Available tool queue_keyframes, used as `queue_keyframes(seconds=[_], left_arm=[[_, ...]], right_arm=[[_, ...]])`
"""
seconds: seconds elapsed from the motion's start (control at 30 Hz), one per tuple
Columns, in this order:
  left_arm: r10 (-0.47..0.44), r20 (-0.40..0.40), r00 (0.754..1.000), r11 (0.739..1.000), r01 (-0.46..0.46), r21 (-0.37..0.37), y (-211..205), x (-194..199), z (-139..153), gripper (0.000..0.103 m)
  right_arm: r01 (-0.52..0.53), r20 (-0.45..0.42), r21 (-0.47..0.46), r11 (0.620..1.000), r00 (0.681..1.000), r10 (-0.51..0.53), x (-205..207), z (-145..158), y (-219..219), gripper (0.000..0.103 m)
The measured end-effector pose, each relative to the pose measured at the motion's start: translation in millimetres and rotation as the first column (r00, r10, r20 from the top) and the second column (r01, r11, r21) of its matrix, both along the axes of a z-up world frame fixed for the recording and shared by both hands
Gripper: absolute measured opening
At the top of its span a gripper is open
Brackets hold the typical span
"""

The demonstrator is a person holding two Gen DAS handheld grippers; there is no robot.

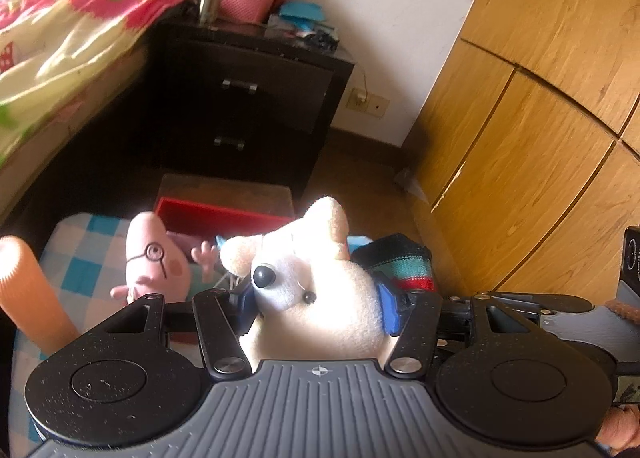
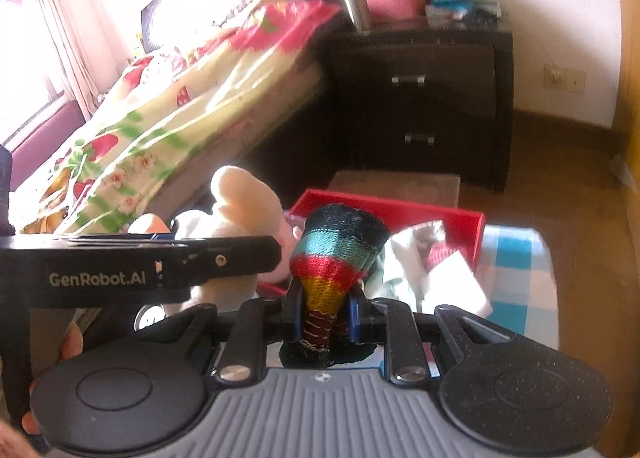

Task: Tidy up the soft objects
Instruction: 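Lift the teddy bear with the left tool while the right tool carries the striped hat to the box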

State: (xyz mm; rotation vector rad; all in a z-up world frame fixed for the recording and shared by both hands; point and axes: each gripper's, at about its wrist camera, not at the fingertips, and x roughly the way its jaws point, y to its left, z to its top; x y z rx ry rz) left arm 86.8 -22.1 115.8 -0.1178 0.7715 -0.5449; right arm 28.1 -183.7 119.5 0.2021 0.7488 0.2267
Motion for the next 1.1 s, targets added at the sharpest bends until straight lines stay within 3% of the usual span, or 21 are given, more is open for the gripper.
queue_keyframes(seconds=[0.5,1.1], left_arm=[[0.042,0.043,0.998,0.999,-0.042,-0.016,-17.5,27.6,1.6,0.059],[0.111,-0.056,0.992,0.993,-0.108,0.057,-39.0,126.4,-79.8,0.061]], right_arm=[[0.066,0.080,-0.039,0.997,0.995,-0.063,19.3,6.8,-7.0,0.001],[0.179,-0.044,-0.022,0.984,0.983,-0.179,120.4,-83.2,-41.3,0.003]])
